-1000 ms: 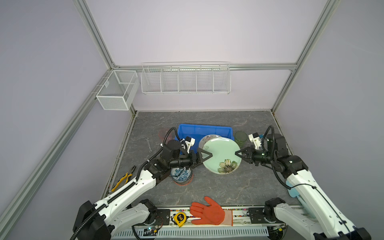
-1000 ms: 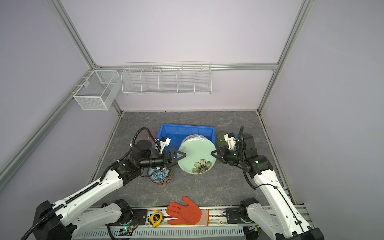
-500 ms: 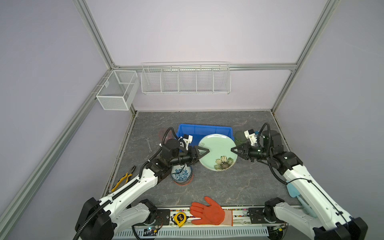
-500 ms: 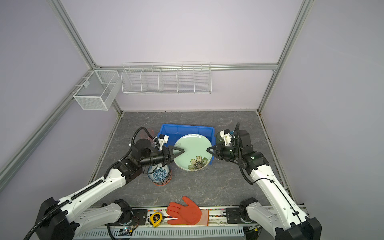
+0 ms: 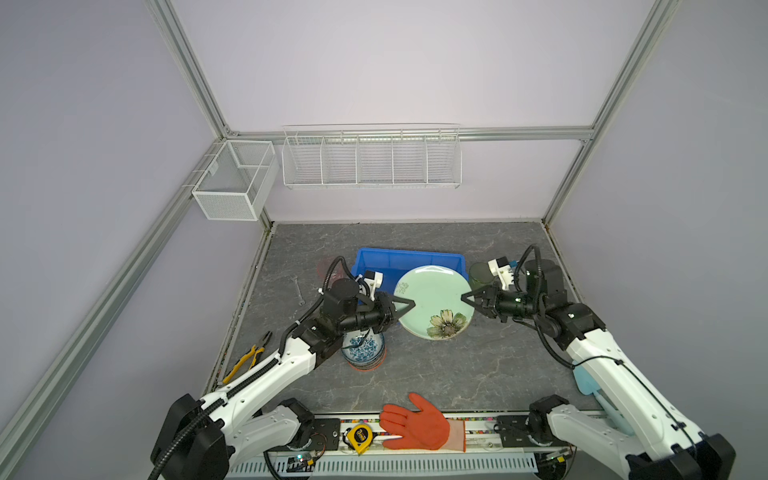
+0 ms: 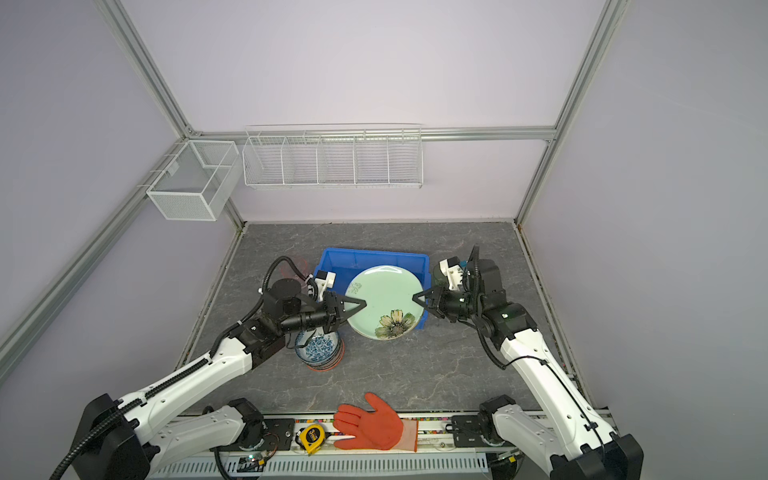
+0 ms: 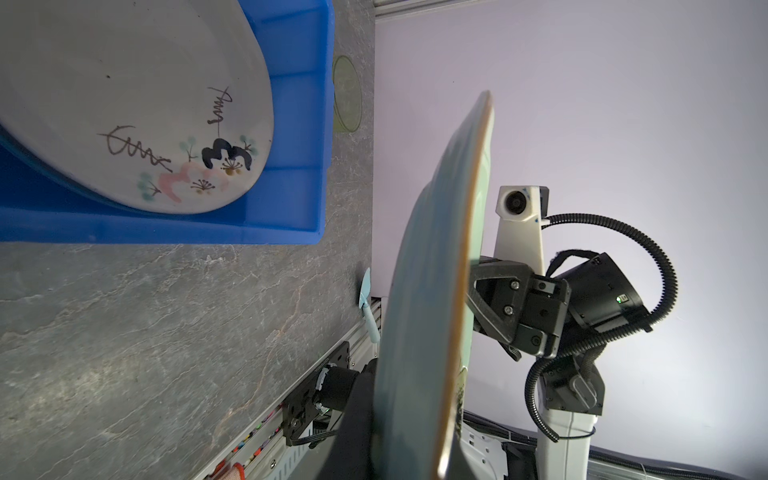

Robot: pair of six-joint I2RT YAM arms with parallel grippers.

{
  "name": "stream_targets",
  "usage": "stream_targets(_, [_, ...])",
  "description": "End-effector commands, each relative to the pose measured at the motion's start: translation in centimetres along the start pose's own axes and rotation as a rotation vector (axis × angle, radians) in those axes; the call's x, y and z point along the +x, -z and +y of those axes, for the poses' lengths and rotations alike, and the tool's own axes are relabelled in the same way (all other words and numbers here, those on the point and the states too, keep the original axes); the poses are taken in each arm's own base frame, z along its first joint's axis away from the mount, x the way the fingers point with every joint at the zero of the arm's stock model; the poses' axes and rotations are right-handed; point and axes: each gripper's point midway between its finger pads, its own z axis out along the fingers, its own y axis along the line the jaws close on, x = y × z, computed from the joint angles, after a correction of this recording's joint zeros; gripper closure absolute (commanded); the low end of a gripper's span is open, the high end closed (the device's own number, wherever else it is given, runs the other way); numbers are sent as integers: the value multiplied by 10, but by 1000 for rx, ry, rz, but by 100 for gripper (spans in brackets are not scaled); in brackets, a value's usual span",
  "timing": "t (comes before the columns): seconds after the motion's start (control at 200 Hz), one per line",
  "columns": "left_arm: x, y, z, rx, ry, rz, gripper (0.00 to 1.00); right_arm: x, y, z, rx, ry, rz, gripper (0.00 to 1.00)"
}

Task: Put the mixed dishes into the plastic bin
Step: 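Carry the green plate over the bin with both grippers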

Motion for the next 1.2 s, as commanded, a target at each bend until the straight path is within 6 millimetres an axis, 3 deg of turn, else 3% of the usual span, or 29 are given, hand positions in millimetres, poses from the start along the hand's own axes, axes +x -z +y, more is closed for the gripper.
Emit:
stream_targets(0.0, [-4, 3, -13, 52, -22, -17, 100, -4, 9, 29, -78, 78, -17, 94])
stream_targets(0.42, [-13, 9, -14, 54, -28, -36, 100, -1, 15, 21, -25, 86, -37, 76])
stream_targets(0.64, [-19, 11, -14, 53, -32, -41, 100, 2, 20, 18, -3, 91, -49, 52])
stream_targets(0.795, [-24, 12, -14, 41, -43, -43, 100, 5, 25, 16, 12, 97, -54, 44])
stream_targets(1.095, [-61, 13, -8, 13, -60, -61, 100, 22, 45, 4, 77, 117, -80, 23])
stream_targets(1.14, [-68, 14, -8, 4, -68, -63, 100, 25, 49, 1, 87, 121, -85, 9])
stream_targets(1.195, [-77, 13, -8, -1, -74, -67, 100, 29, 54, -2, 103, 128, -93, 3])
